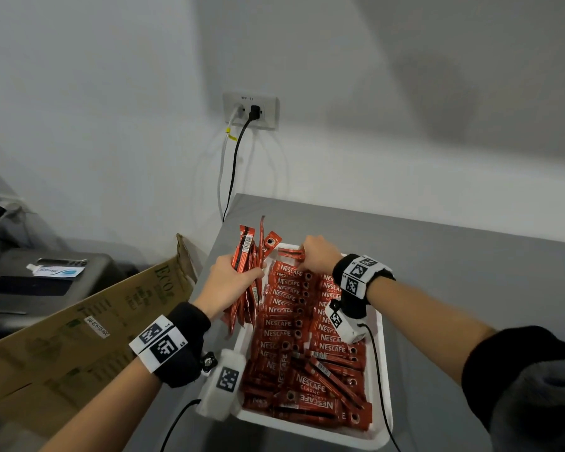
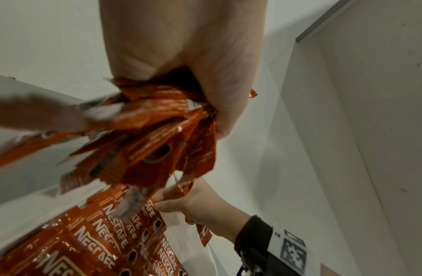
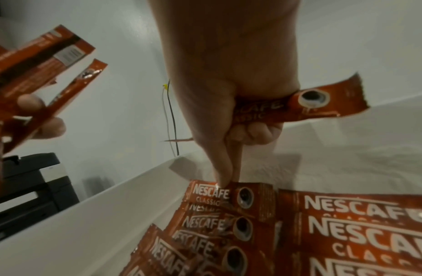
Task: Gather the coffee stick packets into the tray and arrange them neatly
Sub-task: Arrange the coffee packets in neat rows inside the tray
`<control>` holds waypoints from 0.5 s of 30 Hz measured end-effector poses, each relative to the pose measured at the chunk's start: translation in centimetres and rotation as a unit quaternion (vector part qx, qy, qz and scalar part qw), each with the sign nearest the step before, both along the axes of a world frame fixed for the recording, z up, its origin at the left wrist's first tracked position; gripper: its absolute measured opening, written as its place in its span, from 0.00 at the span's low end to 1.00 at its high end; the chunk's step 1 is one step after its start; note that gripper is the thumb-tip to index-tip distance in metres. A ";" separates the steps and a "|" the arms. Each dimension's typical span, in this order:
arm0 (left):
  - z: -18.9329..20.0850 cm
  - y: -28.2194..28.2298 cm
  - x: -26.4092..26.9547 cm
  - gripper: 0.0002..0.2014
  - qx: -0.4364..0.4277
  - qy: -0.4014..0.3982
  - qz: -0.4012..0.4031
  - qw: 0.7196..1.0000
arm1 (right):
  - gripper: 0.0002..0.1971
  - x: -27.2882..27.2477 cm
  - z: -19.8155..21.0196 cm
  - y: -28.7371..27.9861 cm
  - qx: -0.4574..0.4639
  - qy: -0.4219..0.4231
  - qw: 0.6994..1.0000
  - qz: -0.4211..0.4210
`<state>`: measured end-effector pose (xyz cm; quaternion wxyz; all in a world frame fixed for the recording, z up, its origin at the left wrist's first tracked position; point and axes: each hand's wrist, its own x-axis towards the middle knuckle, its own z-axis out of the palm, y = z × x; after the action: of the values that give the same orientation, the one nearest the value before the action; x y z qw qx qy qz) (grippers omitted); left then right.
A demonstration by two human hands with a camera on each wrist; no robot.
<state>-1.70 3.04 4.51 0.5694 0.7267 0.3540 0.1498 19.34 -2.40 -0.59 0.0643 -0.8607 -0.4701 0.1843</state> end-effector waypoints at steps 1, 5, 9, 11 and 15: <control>0.0 -0.1 0.0 0.13 0.003 0.001 0.001 1.000 | 0.08 -0.1 -0.1 0.1 -0.001 -0.013 1.000 0.009; -0.2 -0.1 0.2 0.14 0.002 0.008 -0.001 1.000 | 0.03 -0.7 -0.6 0.3 0.005 -0.057 0.998 0.033; -0.4 -0.1 0.2 0.14 0.001 0.015 0.001 1.000 | 0.03 -1.0 -0.7 0.4 0.018 -0.067 0.997 0.032; -0.4 -0.2 0.1 0.14 0.001 0.016 0.000 1.000 | 0.02 -1.0 -0.6 0.3 0.028 -0.076 0.996 0.036; -0.4 -0.2 0.1 0.14 0.003 0.012 -0.004 1.000 | 0.08 -1.3 -0.8 -0.2 0.038 -0.097 0.993 0.056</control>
<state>-1.58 2.83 4.09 0.5632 0.7316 0.3577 0.1402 18.04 -2.58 -1.35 0.0409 -0.8438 -0.5282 0.0854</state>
